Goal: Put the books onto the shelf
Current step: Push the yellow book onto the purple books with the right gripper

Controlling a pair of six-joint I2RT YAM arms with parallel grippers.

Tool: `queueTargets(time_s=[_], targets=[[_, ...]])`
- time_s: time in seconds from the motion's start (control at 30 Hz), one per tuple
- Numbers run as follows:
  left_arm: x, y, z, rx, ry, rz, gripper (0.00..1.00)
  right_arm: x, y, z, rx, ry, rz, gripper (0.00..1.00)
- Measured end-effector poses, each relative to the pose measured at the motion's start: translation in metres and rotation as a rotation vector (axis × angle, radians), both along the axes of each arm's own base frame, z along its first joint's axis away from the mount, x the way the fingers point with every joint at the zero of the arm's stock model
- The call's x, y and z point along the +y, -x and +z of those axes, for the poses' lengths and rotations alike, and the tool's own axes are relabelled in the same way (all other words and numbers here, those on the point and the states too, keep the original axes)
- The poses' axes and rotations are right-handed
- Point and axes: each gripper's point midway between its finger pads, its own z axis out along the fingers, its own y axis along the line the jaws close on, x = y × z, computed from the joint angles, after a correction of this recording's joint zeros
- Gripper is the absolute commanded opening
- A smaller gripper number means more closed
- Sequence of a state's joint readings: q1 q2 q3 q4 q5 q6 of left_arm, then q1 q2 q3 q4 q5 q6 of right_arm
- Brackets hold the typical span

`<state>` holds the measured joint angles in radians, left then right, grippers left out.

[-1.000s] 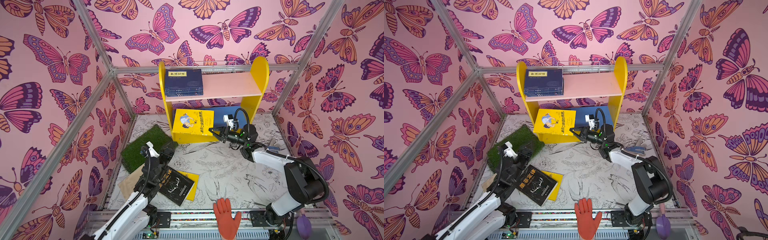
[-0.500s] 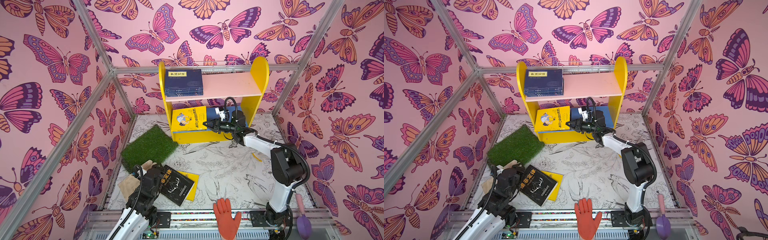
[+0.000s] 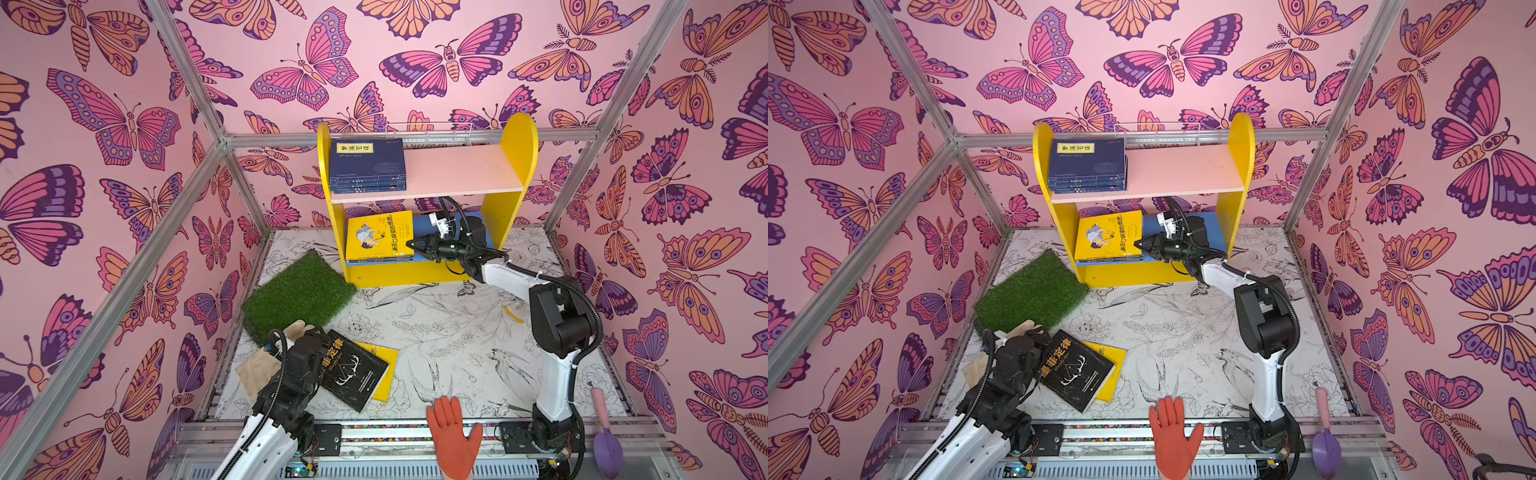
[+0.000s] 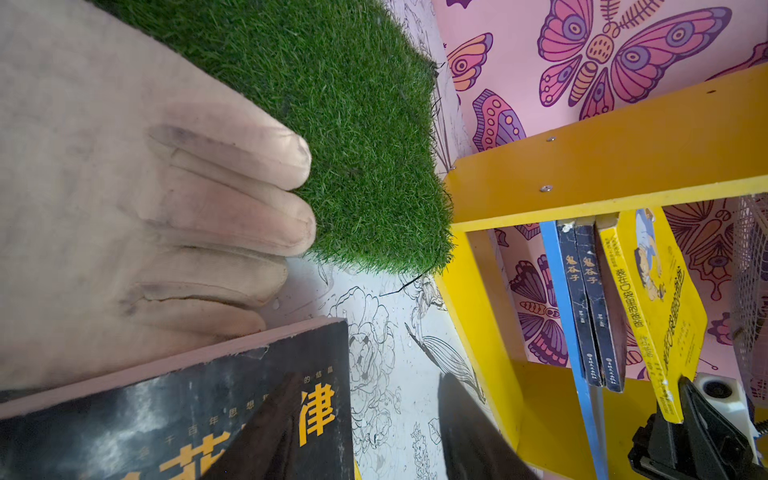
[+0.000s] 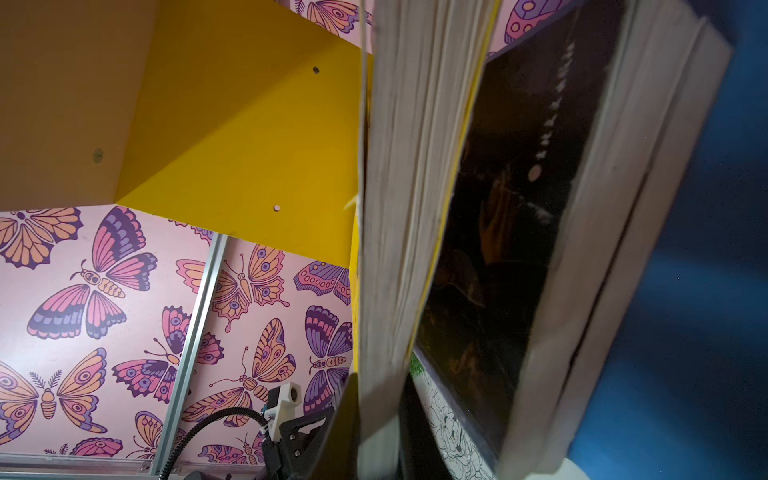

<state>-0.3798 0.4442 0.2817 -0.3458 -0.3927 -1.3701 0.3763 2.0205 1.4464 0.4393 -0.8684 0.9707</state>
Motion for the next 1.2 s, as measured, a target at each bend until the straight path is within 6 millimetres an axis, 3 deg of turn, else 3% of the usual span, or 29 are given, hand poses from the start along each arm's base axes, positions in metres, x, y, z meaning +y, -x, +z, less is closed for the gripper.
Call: queueTargets(time_s=[0.57, 0.63, 0.8, 0.9, 1.07, 1.2], targets=[[-0.002, 0.000, -0.007, 0.031, -0.006, -0.009, 0.55, 0.000, -0.013, -0.009, 0.022, 0.001, -0.043, 0.04], [-0.002, -0.001, -0.007, 0.031, -0.006, -0.009, 0.55, 0.000, -0.014, -0.010, 0.025, 0.003, -0.043, 0.10], [-0.002, -0.001, -0.007, 0.031, -0.005, -0.009, 0.55, -0.001, -0.020, -0.009, 0.021, 0.047, -0.058, 0.40], [-0.002, -0.001, -0.007, 0.030, -0.005, -0.009, 0.55, -0.004, -0.026, -0.013, 0.026, 0.102, -0.090, 0.50], [-0.003, -0.001, -0.010, 0.044, -0.006, -0.014, 0.55, -0.009, -0.031, -0.011, 0.012, 0.215, -0.151, 0.55], [-0.004, -0.001, -0.011, 0.052, -0.006, -0.018, 0.55, -0.014, -0.030, -0.022, 0.009, 0.354, -0.191, 0.56]])
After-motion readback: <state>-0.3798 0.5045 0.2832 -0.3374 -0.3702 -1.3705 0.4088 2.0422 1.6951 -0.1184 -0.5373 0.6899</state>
